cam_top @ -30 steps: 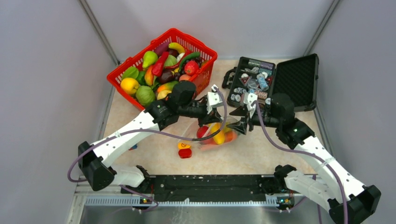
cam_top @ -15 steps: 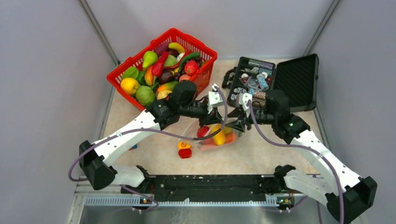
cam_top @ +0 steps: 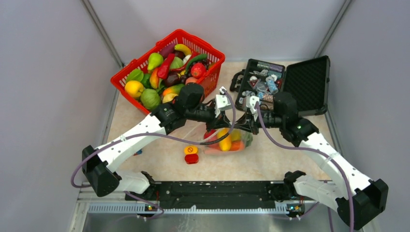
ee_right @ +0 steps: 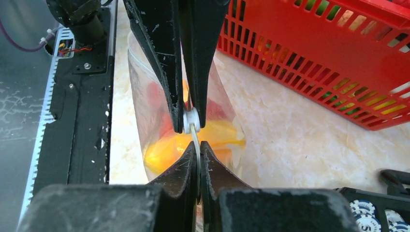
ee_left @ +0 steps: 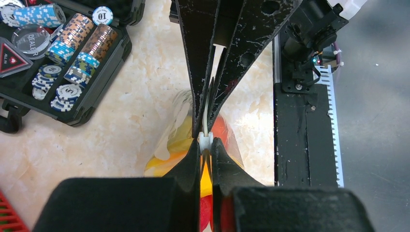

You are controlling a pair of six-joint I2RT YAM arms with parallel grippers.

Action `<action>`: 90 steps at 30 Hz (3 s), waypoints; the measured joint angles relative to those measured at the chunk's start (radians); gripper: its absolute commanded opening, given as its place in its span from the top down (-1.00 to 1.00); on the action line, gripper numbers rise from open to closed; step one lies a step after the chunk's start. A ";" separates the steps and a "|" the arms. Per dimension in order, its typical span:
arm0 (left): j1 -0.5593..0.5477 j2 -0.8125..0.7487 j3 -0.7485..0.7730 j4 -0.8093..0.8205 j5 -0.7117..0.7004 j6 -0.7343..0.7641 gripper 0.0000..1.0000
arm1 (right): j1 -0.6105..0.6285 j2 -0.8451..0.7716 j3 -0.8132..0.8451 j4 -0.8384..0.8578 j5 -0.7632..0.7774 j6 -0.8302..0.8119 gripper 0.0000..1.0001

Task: Place the food in the zip-top bag and seal the zipper

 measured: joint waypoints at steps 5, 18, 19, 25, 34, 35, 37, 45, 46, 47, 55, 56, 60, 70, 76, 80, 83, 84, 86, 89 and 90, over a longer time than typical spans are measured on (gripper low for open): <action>0.000 0.003 0.006 0.000 -0.005 0.000 1.00 | 0.000 -0.003 -0.002 0.019 0.016 0.016 1.00; 0.002 -0.013 -0.009 0.011 -0.037 0.027 1.00 | 0.002 -0.089 -0.068 0.092 0.117 0.089 1.00; 0.003 -0.021 -0.018 0.011 -0.039 0.027 1.00 | 0.003 -0.091 -0.068 0.091 0.122 0.090 1.00; 0.016 -0.071 -0.061 0.000 -0.065 0.031 1.00 | 0.007 -0.100 -0.070 0.091 0.143 0.091 1.00; 0.036 -0.105 -0.093 -0.020 -0.070 0.029 1.00 | 0.006 -0.126 -0.093 0.098 0.156 0.111 -0.02; 0.039 -0.105 -0.093 -0.028 -0.065 0.028 1.00 | 0.005 -0.128 -0.093 0.098 0.153 0.111 -0.21; 0.043 -0.100 -0.090 -0.039 -0.055 0.025 1.00 | 0.004 -0.131 -0.093 0.096 0.141 0.114 -0.32; 0.045 -0.026 0.002 -0.081 0.016 0.023 1.00 | 0.004 -0.088 -0.003 0.021 0.087 0.051 -0.37; 0.045 -0.019 0.010 -0.084 0.026 0.023 1.00 | 0.004 -0.074 0.011 0.018 0.084 0.044 -0.37; 0.045 -0.014 0.016 -0.086 0.032 0.022 1.00 | 0.004 -0.058 0.026 0.016 0.080 0.040 -0.34; 0.042 0.000 0.022 -0.090 0.053 0.021 1.00 | 0.004 0.008 0.042 -0.006 0.036 0.017 0.29; 0.042 0.000 0.022 -0.090 0.053 0.020 1.00 | 0.004 0.011 0.042 -0.006 0.031 0.016 0.48; 0.042 0.000 0.022 -0.088 0.052 0.018 1.00 | 0.004 0.013 0.042 -0.002 0.003 0.024 1.00; 0.048 -0.031 -0.024 -0.060 -0.013 0.018 1.00 | 0.007 -0.032 -0.013 0.046 0.090 0.066 1.00; 0.114 -0.153 -0.149 -0.065 -0.036 0.013 1.00 | 0.007 -0.081 -0.062 0.065 0.194 0.097 1.00; 0.145 -0.208 -0.184 -0.077 -0.054 0.013 1.00 | 0.007 -0.095 -0.074 0.083 0.259 0.112 1.00; 0.158 -0.225 -0.191 -0.093 -0.069 0.013 1.00 | 0.007 -0.102 -0.083 0.095 0.315 0.125 1.00; 0.162 -0.228 -0.194 -0.096 -0.075 0.014 1.00 | 0.007 -0.107 -0.089 0.101 0.330 0.130 1.00; 0.166 -0.232 -0.204 -0.098 -0.084 0.013 1.00 | 0.007 -0.117 -0.100 0.110 0.362 0.142 1.00; 0.173 -0.241 -0.222 -0.102 -0.088 0.008 1.00 | 0.007 -0.132 -0.116 0.122 0.407 0.159 1.00; 0.174 -0.245 -0.227 -0.102 -0.092 0.005 1.00 | 0.007 -0.135 -0.119 0.128 0.420 0.163 1.00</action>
